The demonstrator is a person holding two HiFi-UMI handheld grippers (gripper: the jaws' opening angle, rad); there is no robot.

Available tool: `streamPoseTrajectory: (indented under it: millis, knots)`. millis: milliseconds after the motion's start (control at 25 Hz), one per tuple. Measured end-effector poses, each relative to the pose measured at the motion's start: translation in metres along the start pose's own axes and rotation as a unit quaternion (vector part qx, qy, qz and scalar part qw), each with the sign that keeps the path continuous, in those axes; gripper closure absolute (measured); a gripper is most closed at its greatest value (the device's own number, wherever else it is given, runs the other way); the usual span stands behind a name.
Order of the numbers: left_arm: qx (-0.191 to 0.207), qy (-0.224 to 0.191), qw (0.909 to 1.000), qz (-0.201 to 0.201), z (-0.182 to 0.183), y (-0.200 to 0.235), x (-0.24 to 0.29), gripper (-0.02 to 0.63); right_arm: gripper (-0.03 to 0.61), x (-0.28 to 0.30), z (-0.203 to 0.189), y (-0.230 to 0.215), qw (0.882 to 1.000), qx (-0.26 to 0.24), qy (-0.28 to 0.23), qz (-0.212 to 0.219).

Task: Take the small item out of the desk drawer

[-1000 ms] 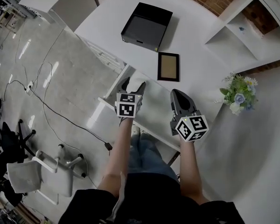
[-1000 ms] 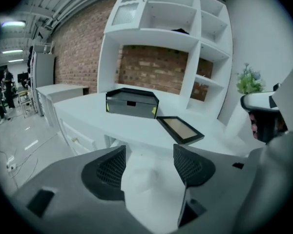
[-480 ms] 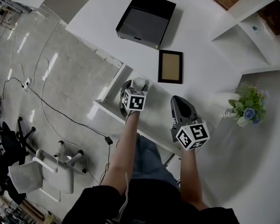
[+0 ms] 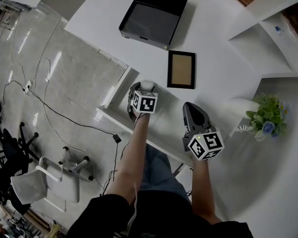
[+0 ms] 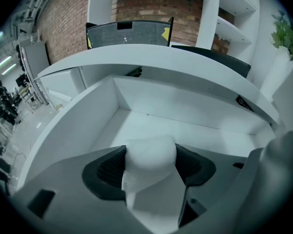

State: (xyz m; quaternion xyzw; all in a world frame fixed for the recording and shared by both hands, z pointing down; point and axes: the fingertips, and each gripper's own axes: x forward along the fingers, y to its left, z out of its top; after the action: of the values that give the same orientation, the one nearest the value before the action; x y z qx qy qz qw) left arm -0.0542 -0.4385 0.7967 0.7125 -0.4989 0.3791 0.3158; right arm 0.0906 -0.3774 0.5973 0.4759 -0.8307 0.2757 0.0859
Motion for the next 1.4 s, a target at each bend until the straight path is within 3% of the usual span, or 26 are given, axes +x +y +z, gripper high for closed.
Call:
streamPoseTrajectory:
  millis: [280,600,760,920,1160,1400]
  knots:
    - [0.002,0.0,1.0,-0.003,-0.002,-0.001,-0.003,0.322,0.58,0.001,0.004,0.002,1.0,0.0,-0.003,0.005]
    - [-0.016,-0.032,0.9994,-0.001,0.01,0.003,-0.037,0.324,0.58,-0.005,0.017,0.015,1.0,-0.011,-0.017,0.011]
    - [-0.03,-0.06,0.9977,0.014,0.022,0.018,-0.07,0.323,0.58,-0.012,0.03,0.027,0.999,-0.022,-0.031,0.013]
    - [-0.032,-0.116,0.9923,0.03,0.046,0.034,-0.119,0.322,0.58,-0.019,0.045,0.042,0.998,-0.034,-0.048,0.012]
    - [-0.018,-0.239,0.97,0.04,0.105,0.053,-0.217,0.324,0.58,-0.028,0.083,0.066,0.994,-0.065,-0.093,-0.006]
    - [0.013,-0.375,0.9264,0.036,0.152,0.056,-0.315,0.324,0.58,-0.042,0.13,0.084,0.983,-0.091,-0.154,-0.037]
